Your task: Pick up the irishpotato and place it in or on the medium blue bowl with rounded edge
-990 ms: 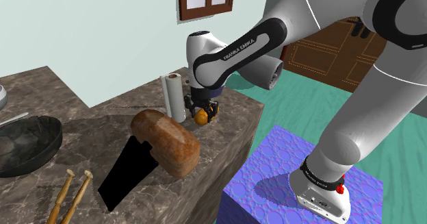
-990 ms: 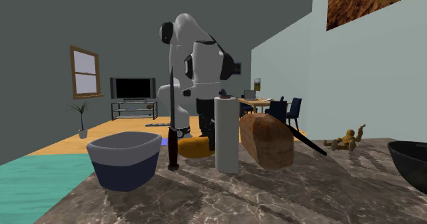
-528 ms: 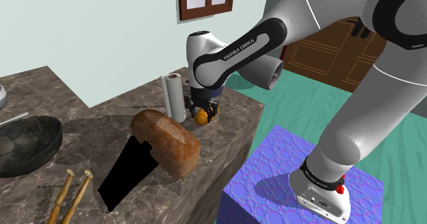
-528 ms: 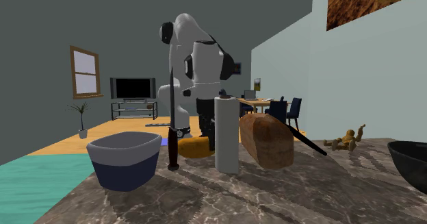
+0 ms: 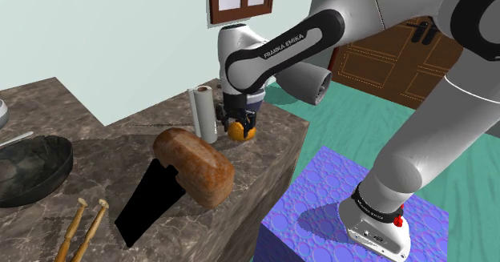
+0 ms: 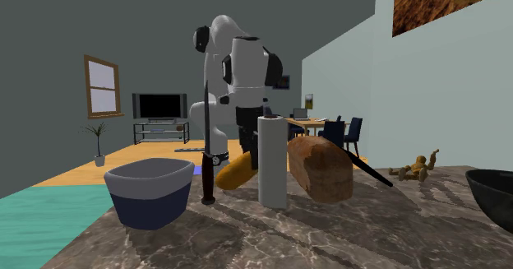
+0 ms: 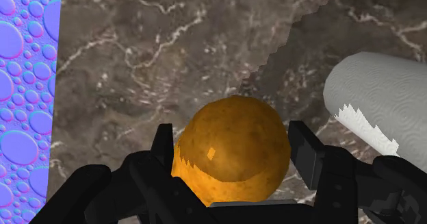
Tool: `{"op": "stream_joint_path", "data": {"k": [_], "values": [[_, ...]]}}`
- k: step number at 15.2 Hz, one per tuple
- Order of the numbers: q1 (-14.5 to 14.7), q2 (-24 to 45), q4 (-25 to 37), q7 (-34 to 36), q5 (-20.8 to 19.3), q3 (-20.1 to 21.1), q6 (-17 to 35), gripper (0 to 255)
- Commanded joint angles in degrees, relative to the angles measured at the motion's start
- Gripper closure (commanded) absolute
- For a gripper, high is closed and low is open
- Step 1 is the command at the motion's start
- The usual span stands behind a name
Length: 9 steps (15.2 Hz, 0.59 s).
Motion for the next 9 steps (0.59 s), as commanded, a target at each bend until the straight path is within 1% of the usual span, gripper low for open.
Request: {"op": "stream_joint_path", "data": {"k": [1,9], "values": [[-0.1,-0.9,0.8,-0.3,0.4,-0.1,-1.6,255],[-0.1,-4.0,4.3,-1.1,1.6,-0.6,-7.9,255]]}}
